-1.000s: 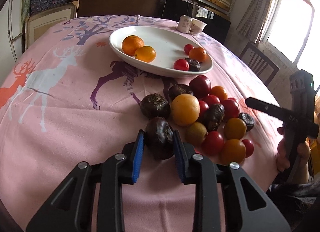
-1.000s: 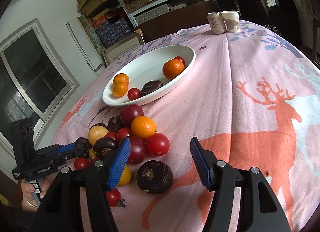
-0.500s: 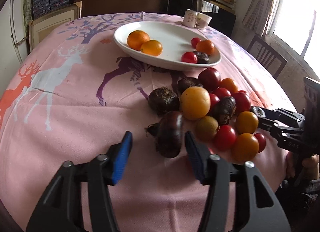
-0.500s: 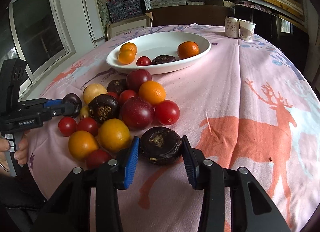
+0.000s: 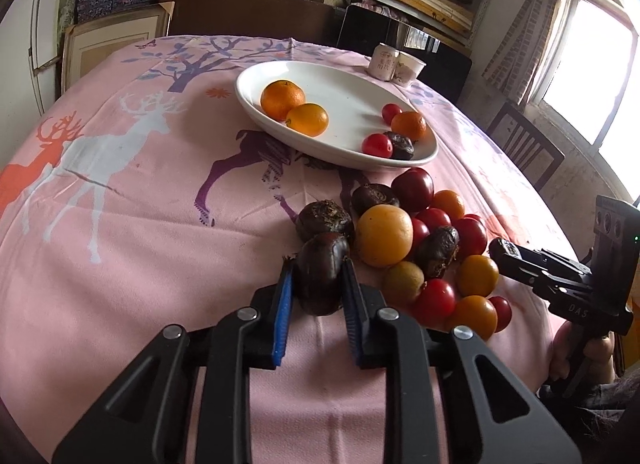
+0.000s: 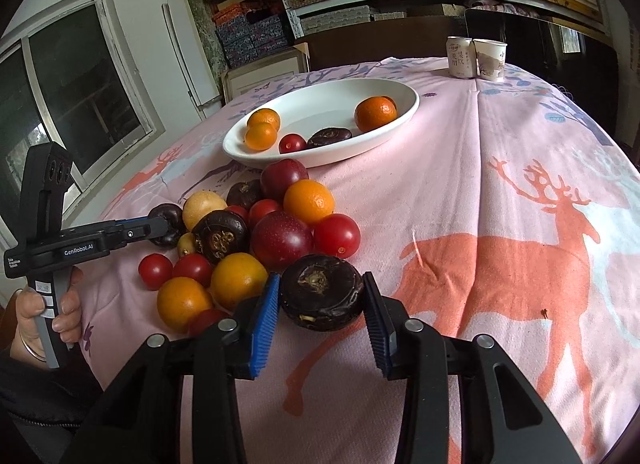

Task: Organize fruits
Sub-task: 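Place both dark plums on the white plate and open both tools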

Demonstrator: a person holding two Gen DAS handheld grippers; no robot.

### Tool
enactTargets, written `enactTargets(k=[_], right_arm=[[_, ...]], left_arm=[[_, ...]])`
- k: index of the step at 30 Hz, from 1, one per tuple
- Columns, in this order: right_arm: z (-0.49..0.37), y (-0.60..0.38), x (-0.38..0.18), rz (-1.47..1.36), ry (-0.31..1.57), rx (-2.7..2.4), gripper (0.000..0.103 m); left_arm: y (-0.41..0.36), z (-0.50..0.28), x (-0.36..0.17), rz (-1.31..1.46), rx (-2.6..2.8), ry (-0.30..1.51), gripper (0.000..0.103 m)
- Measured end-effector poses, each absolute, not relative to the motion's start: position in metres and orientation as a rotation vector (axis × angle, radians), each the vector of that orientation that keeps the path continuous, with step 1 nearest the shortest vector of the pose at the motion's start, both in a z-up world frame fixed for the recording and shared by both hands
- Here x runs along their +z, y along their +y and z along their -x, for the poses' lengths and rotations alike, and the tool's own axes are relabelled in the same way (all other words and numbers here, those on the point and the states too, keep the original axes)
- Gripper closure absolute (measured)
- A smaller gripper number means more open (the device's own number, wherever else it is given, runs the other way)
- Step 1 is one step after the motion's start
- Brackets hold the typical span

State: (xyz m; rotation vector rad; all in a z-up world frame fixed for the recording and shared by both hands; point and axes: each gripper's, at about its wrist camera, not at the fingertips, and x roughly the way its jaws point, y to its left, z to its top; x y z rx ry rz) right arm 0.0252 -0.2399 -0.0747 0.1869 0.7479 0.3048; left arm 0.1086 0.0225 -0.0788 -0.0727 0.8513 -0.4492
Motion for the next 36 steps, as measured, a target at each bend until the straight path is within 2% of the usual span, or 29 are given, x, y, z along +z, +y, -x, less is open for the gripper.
enactTargets(k=[11,20,22,23,24,25,26,28,29,30,33,36], right_arm=[[-0.044,-0.247,-0.028,-0.242,0.698,0.34,0.062],[-0.146,-0.238,0.004,-0.283,0.718,0.334,0.062],[-0.173,-0.236,0.001,-0.298,0.737,0.327,0.06],[-0.185,-0.236,-0.002,-0.308,0.75,0.329,0.058],[-0.194,-0.235,-0.004,-0.314,0.763,0.328,0.05],[-0.199,-0.236,-0.006,-0.315,0.763,0.308,0.049],[-0.2,-0.238,-0.007,-0.323,0.762,0.293,0.049],[-0.192,-0.24,-0.01,-0.338,0.763,0.299,0.049],[-0.185,-0.24,-0.011,-0.332,0.763,0.298,0.049],[-0.176,-0.241,-0.012,-0.323,0.761,0.29,0.048],[-0.142,-0.248,-0.019,-0.328,0.745,0.289,0.042],[-0.105,-0.257,-0.032,-0.325,0.737,0.272,0.04]], left_arm=[[0.029,-0.118,-0.044,0.107,-0.46,0.753,0.081],[-0.027,-0.194,-0.016,0.032,-0.517,0.731,0.081],[-0.043,-0.213,-0.021,0.005,-0.507,0.747,0.08],[-0.05,-0.222,-0.024,-0.009,-0.497,0.759,0.08],[-0.056,-0.231,-0.028,-0.02,-0.484,0.775,0.08],[-0.058,-0.236,-0.031,-0.023,-0.472,0.787,0.08],[-0.058,-0.239,-0.032,-0.019,-0.468,0.792,0.077],[-0.051,-0.233,-0.031,-0.005,-0.464,0.776,0.058],[-0.045,-0.226,-0.029,-0.001,-0.448,0.756,0.042],[-0.039,-0.217,-0.026,0.0,-0.437,0.734,0.035],[-0.021,-0.186,-0.021,-0.004,-0.462,0.722,0.033],[-0.008,-0.148,-0.026,-0.043,-0.491,0.735,0.033]])
